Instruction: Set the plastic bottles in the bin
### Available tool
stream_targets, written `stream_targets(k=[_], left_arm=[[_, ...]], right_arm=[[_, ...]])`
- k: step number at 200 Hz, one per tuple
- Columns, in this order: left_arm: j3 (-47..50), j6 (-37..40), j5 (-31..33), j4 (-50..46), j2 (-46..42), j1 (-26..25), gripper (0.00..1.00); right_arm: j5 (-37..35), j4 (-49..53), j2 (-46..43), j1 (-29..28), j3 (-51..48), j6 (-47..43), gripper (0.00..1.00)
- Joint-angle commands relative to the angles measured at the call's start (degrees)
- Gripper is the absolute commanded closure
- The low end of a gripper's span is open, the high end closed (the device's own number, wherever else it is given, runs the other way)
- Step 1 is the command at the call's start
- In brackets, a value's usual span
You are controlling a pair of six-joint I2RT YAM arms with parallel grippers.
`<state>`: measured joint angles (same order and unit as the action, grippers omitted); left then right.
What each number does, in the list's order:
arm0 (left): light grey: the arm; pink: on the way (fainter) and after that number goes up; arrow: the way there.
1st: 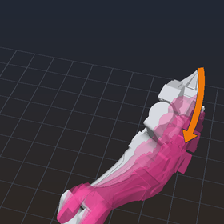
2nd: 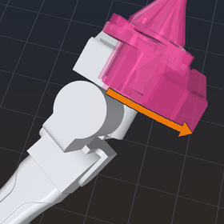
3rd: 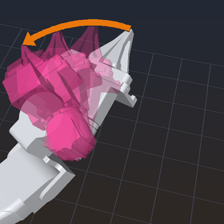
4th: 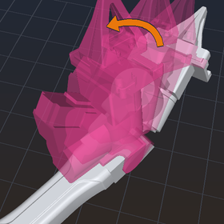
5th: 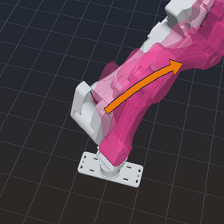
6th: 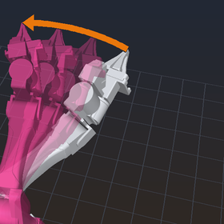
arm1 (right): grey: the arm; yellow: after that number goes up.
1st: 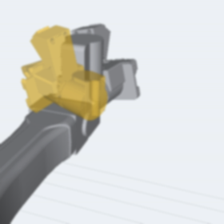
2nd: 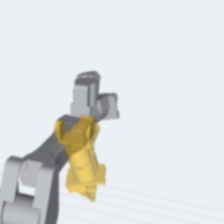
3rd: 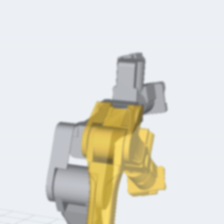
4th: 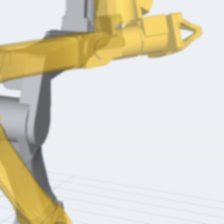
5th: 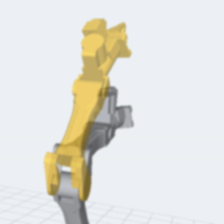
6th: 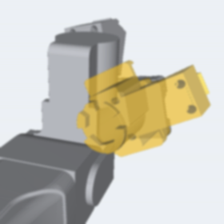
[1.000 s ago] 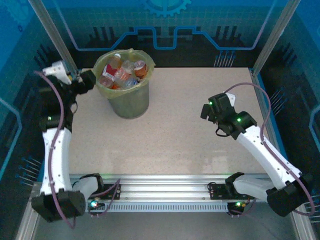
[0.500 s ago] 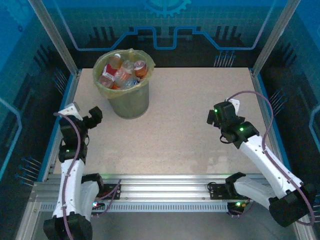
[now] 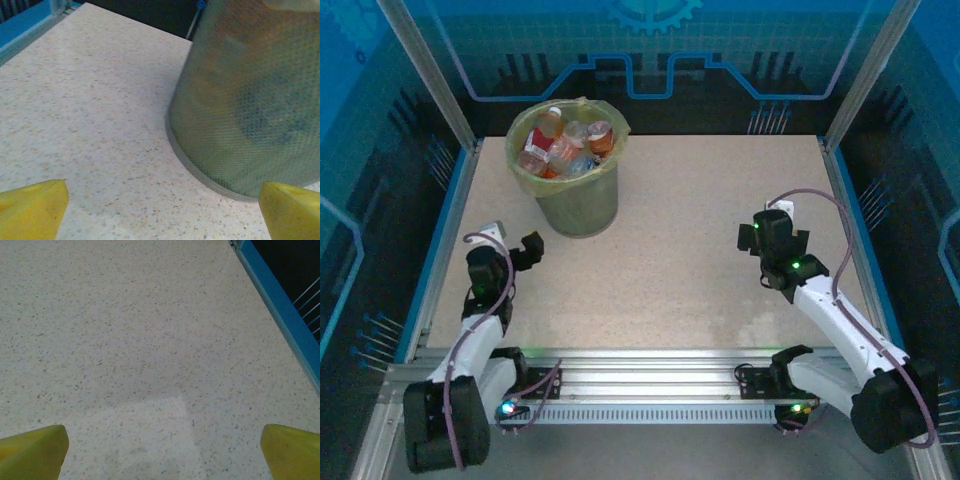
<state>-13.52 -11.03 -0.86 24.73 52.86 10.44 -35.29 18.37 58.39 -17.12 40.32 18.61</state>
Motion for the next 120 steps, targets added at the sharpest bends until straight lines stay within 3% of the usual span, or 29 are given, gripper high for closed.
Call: stream_targets(k=[1,120], left_arm=[[1.5,4.5,-0.6,11.7,4.2,-2.2,0.01],[-1.0,6.2,-1.2,39.0,32.7,-5.2,0.01]], right_arm=[[1.4,-9.2,0.4,1.8,-2.6,-5.9,0.00],[13.6,-30.4,-3.5,11.1,-16.4,-12.3,0.00]])
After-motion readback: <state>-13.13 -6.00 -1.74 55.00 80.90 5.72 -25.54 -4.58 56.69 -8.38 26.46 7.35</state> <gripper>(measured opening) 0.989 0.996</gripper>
